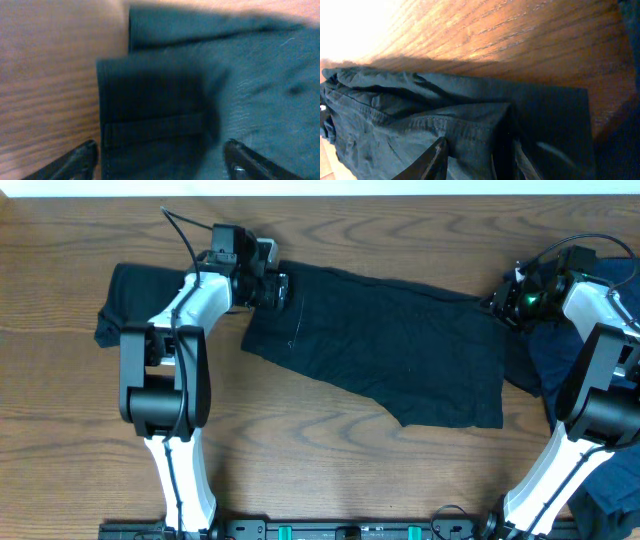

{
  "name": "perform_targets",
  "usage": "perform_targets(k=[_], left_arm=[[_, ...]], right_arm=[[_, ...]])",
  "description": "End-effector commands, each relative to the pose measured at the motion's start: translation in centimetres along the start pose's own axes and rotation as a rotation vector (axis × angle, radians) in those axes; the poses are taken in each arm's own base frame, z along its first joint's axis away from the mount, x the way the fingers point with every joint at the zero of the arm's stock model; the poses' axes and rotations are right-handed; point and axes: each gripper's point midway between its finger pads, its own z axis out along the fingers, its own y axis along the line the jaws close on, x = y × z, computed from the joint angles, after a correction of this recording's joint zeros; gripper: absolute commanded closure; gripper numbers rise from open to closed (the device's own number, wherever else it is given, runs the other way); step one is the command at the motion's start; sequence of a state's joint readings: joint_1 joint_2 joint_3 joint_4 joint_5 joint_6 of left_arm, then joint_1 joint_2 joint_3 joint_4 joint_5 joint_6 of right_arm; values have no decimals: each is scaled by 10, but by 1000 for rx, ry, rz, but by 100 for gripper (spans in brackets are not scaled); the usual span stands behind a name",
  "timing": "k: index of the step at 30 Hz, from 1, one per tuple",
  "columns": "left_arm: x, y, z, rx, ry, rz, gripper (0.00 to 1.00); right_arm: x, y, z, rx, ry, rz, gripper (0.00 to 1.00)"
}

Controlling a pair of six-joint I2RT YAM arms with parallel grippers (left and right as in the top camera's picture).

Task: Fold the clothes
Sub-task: 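Reach the left gripper to the trousers' left top corner and grasp it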

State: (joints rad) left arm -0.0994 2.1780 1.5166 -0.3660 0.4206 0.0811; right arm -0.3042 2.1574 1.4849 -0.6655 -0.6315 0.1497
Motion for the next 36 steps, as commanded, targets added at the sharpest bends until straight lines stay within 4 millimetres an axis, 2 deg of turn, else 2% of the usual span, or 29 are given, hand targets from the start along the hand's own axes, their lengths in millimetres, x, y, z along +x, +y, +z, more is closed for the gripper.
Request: perform_targets(k=[1,4,11,14,19,25,29,34,35,36], left_arm=[[5,14,3,-60,28,2,27],[14,23,2,-116,66,-17,29],[38,24,-1,-128,161,-61,34],[43,36,-4,-205,175,-131,34],[48,42,-7,-241,184,-197,34],[55,56,-14,-263,195,-332,37],[48,59,-24,-263,166,-340,37],[23,47,-51,-249,85,-314,37],[18,40,-56,-229,69,-305,40],[14,33,-60,-206,59,-292,48]], right_arm=[[3,-1,4,0,12,10,60],[5,1,6,0,19,7,60],[13,10,19,54,45,-36,59],[16,17,26,71,51,-65,59],[15,28,33,63,44,-104,59],[13,30,34,60,36,-116,58],[13,31,34,60,34,-122,56],[13,31,35,59,36,-123,55],[14,31,35,60,38,-123,55],[14,32,35,60,40,-123,54]])
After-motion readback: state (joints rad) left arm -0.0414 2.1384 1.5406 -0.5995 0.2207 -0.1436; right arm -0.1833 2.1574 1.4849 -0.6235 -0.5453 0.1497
